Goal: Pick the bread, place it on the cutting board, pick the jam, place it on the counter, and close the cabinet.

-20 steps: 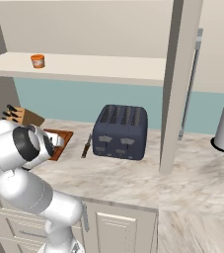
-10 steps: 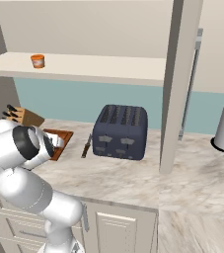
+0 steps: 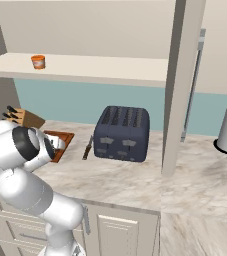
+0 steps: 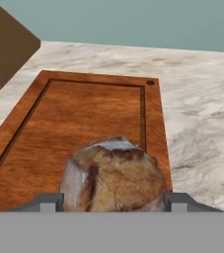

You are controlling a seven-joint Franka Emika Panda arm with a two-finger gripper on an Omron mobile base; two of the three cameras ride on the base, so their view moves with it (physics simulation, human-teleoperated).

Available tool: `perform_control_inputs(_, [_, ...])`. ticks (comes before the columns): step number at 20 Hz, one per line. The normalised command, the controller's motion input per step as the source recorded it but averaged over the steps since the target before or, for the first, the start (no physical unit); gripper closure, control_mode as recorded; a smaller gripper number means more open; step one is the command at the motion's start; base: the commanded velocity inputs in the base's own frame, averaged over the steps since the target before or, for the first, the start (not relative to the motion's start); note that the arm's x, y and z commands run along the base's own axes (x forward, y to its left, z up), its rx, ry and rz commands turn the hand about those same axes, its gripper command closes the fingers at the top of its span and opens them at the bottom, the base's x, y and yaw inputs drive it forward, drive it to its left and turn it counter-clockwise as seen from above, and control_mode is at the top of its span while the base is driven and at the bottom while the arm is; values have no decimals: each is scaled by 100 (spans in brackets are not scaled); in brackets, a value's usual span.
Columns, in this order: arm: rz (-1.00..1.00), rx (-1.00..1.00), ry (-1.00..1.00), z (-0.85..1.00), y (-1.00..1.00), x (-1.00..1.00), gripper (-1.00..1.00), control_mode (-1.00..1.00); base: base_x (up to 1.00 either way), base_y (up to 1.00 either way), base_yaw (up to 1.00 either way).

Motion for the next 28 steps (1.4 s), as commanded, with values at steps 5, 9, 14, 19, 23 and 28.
perform_control_inputs(5, [0, 0, 0, -8, 3, 0, -100, -100, 0, 0, 0])
perform_control_inputs(9, [0, 0, 0, 0, 0, 0, -100, -100, 0, 0, 0])
perform_control_inputs(14, [0, 0, 0, 0, 0, 0, -100, -100, 0, 0, 0])
perform_control_inputs(19, [0, 0, 0, 0, 0, 0, -100, -100, 0, 0, 0])
perform_control_inputs(23, [0, 0, 0, 0, 0, -5, -100, -100, 0, 0, 0])
perform_control_inputs(28, [0, 0, -4, 6, 0, -14, -100, -100, 0, 0, 0])
